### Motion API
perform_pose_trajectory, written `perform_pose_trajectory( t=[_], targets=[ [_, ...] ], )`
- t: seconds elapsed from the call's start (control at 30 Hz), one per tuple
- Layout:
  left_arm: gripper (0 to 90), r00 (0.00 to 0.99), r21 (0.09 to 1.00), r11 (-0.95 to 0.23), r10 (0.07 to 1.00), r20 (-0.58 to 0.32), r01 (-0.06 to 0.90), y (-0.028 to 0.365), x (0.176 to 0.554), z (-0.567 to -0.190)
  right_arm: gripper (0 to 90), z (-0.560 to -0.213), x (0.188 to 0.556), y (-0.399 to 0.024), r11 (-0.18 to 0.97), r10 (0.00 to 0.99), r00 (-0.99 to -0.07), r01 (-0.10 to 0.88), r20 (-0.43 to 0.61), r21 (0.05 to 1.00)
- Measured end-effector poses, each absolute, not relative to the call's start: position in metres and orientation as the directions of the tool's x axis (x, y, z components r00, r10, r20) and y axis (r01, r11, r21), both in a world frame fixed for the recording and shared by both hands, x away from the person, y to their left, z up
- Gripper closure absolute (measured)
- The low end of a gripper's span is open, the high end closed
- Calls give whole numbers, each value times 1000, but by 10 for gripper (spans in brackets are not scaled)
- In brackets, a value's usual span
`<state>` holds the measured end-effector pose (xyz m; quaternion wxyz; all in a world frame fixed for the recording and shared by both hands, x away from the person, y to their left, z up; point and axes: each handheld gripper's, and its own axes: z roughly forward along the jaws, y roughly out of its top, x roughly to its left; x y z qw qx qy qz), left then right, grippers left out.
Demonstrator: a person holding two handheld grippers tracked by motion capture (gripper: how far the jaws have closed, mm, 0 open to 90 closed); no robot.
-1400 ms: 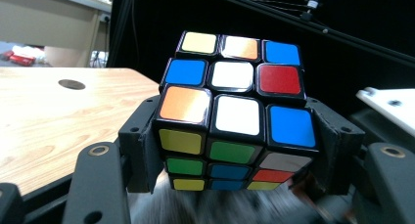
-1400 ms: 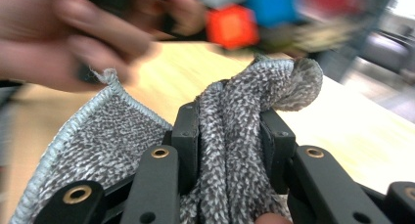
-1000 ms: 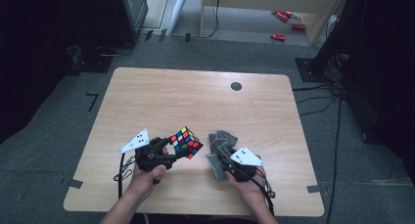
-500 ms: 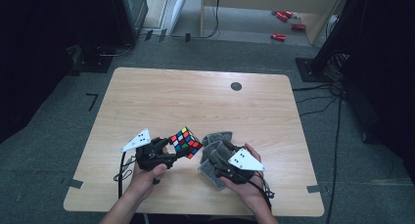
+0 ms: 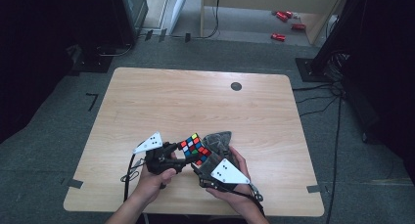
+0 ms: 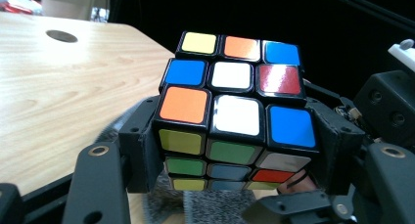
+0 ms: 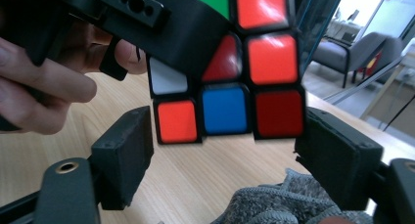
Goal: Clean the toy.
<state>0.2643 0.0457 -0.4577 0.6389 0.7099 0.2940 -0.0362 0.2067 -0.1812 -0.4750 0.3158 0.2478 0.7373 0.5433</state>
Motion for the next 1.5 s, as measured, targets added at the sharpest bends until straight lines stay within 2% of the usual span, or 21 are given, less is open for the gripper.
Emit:
perform_pose_trajectory(
  t=[0.1,0.3,0.6,0.7,0.8,1.07,1.27,1.5],
  targets=[
    [338,825,882,-23,366,-431,470,42,262,-458,302,-476,205,-179,313,721,-651,1,-237,950],
    [334,820,876,-28,368,-439,482,42,264,-458,339,-476,204,-180,334,720,-646,2,-254,942],
    [173,834,909,-17,405,-375,417,54,267,-449,342,-477,208,-185,341,707,-672,53,-219,938],
    [152,842,931,-44,444,-306,362,61,268,-448,342,-476,212,-192,324,722,-665,80,-191,943],
    [145,842,948,-153,515,-163,277,63,267,-451,342,-474,216,-201,297,741,-655,121,-149,947],
    [139,854,923,-375,507,120,93,47,255,-465,342,-463,220,-215,205,753,-658,227,-5,952],
    [140,832,898,-440,502,237,9,37,247,-470,341,-459,217,-209,172,736,-673,280,65,944],
    [142,817,886,-460,486,311,-63,35,243,-472,341,-460,216,-201,139,713,-685,344,148,928]
  ],
)
